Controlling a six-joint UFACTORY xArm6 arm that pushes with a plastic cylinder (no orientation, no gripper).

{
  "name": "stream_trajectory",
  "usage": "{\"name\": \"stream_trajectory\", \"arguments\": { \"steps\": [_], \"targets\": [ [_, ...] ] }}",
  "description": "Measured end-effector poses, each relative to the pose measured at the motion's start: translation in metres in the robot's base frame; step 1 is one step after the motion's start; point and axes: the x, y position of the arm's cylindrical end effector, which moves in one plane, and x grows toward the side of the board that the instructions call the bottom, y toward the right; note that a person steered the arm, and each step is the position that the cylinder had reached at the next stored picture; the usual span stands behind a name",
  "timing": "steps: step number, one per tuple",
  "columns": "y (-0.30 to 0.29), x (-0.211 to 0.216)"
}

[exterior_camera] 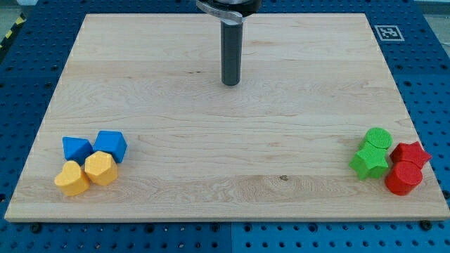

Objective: Move your arm to the right center of the board

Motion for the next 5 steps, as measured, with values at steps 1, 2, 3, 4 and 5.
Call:
{"name": "stream_trajectory", "arguments": {
  "steps": [1, 2, 3, 4, 5],
  "targets": [
    [-0.003, 0.007],
    [-0.003, 0.024],
    [0.088, 0.024],
    [0.179, 0.024],
    [0.249, 0.040]
  ]
}}
